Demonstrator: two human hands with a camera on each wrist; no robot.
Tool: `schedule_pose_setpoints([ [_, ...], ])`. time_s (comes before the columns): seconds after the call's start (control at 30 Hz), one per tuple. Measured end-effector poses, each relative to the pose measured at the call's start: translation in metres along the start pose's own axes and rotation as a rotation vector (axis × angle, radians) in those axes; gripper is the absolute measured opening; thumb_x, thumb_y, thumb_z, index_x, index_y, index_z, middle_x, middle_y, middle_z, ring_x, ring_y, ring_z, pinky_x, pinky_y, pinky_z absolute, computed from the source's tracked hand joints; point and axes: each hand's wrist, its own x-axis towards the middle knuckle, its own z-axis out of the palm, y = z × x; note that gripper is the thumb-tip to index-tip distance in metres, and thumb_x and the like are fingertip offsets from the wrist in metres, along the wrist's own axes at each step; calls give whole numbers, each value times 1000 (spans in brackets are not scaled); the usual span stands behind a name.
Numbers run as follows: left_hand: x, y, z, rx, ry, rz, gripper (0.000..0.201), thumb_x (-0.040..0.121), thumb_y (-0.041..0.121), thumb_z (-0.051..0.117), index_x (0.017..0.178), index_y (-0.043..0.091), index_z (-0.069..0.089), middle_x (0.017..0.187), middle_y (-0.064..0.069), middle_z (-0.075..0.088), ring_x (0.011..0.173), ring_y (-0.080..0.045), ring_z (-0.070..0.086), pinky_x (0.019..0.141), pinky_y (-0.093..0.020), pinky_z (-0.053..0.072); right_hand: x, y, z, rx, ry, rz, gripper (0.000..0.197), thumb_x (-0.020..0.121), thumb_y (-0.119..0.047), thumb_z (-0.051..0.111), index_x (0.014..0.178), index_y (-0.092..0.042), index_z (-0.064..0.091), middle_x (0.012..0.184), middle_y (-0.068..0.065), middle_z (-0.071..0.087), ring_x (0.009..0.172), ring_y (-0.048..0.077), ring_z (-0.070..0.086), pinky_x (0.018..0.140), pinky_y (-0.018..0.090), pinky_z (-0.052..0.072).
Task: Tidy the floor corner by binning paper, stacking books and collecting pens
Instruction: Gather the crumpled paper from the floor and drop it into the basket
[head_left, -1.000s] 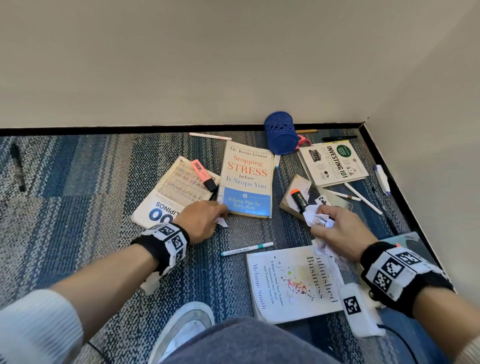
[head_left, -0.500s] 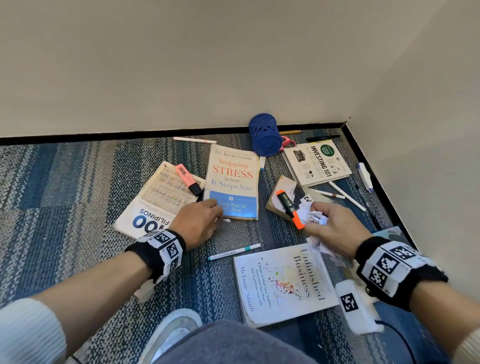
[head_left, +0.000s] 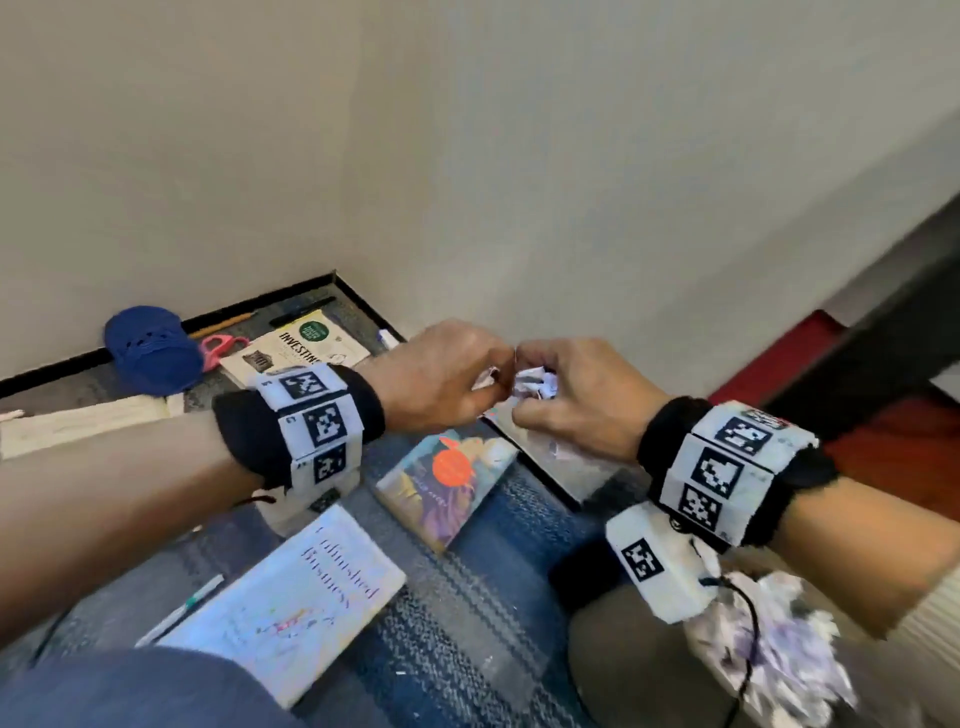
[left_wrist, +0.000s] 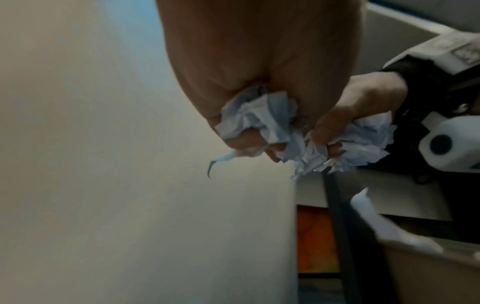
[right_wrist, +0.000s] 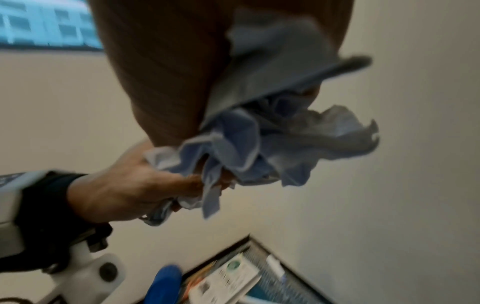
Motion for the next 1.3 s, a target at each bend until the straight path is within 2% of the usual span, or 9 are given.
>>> schedule_pose_setpoints([
  [0.1,56,56,0,-28,-17,160,18,87,23,58,75,10,62,70,-8,63,63,-28,56,57,-23,20,-53,32,-45,-7,146,94,22,72,-21,67,65,-37,53,56,-17,57,56,-3,51,55,9,36],
  [0.2,95,118,17,-58,-104,270,13,86,18,58,74,14,58,74,-12,65,66,-29,57,59,-27,28,-110,66,-73,33,198,194,13,71,-22,68,72,-32,59,66,-9,62,63,-2,53,60,20,42],
  [0.4,122,208,101,-91,-421,127,7,78,16,56,74,11,57,81,-12,65,74,-31,64,62,-37,54,-196,139,-56,62,138,459,15,69,-28,70,80,-18,66,78,-2,70,76,17,65,70,37,52],
  [0.53,112,223,149,-132,-505,69,23,82,20,59,102,9,53,108,-13,59,101,-30,58,81,-36,50,-216,177,-25,77,95,592,16,79,-35,63,72,-26,52,76,-7,60,72,11,56,60,23,40],
  [0.63,98,228,165,-133,-655,30,64,77,38,69,122,8,34,120,-9,33,113,-24,41,97,-37,44,-220,196,-2,25,65,683,25,84,-47,48,97,-26,43,101,1,48,98,22,54,81,31,41],
  [0.83,83,227,182,-4,-774,88,71,87,35,53,143,6,20,137,-10,26,131,-31,31,112,-43,29,-224,201,3,46,-228,715,55,93,-45,47,142,-24,34,136,8,36,128,27,41,102,32,33],
  [0.93,85,233,172,-63,-663,112,62,89,37,57,140,8,34,139,-10,36,128,-27,41,109,-40,36,-224,199,-6,-59,-193,651,56,85,-50,59,131,-21,47,126,6,53,113,24,55,97,36,45],
  [1.07,93,240,144,-33,-255,224,22,89,31,58,107,19,55,108,5,51,100,-15,53,90,-31,45,-221,196,-28,-107,-65,610,22,82,-46,67,86,-27,58,82,-5,62,79,17,60,69,28,46],
  [1.3,100,207,103,137,-44,24,12,92,31,57,85,24,50,93,6,52,86,-19,57,72,-33,48,-206,181,-52,-186,171,520,31,84,-54,60,98,-26,65,95,-5,68,91,16,62,81,35,53],
])
